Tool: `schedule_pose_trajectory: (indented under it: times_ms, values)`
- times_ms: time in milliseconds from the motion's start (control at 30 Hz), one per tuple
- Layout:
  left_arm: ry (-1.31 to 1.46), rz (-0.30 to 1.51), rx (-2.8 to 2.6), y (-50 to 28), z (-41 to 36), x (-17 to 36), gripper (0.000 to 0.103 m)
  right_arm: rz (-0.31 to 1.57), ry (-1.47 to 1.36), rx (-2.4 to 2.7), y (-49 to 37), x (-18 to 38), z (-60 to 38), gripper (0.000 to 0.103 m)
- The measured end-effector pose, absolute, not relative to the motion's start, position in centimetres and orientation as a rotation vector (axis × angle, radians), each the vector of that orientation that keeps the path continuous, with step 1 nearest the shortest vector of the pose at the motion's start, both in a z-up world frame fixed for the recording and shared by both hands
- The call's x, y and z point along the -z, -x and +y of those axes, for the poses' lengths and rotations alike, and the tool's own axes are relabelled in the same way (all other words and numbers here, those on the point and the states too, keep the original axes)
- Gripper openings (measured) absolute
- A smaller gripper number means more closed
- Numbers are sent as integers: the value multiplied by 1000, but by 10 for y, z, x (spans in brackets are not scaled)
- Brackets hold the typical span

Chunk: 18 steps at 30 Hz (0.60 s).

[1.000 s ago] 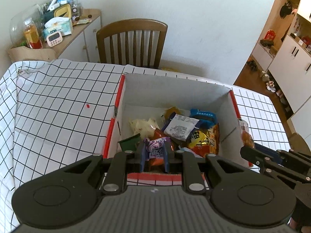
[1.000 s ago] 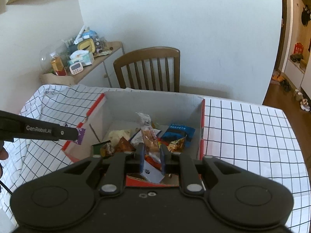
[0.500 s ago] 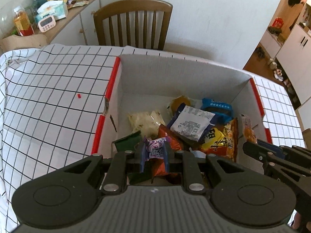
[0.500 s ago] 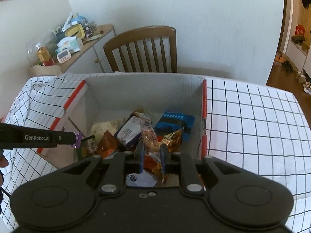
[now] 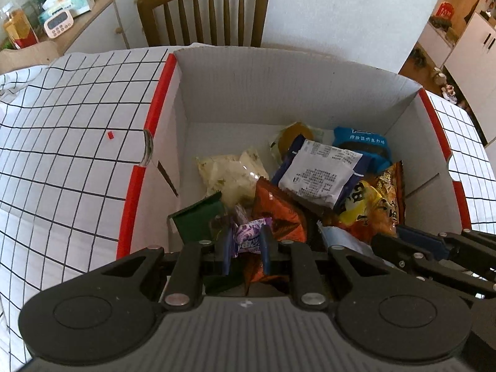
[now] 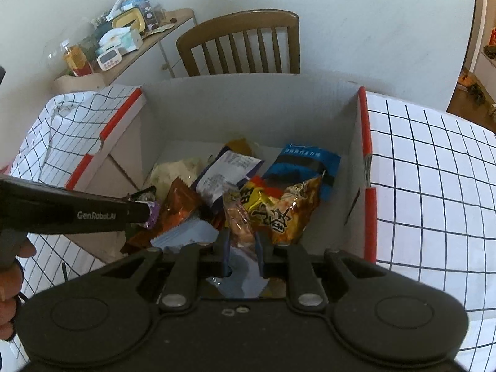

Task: Organize snacks
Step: 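Lower both candies into the box and open both tools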

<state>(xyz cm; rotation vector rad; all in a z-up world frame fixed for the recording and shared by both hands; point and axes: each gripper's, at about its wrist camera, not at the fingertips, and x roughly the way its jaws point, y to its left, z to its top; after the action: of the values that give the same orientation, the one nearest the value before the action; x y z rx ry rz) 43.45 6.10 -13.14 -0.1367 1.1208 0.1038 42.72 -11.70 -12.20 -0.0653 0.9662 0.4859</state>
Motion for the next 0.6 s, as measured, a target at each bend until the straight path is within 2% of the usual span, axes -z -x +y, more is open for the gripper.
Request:
schedule_pose_trajectory:
  times_ms: [300,433,600]
  values:
    - [131,1120,-89,-432,60,130,19,969,74,-467,-426,125,-117,27]
    - [154,1111,-86,-425,64,125,19,960,55,-464,-423,121,-120,38]
    - [177,1080,-77,-413,68,113,28,925,38,-467,-413,110,-124,46]
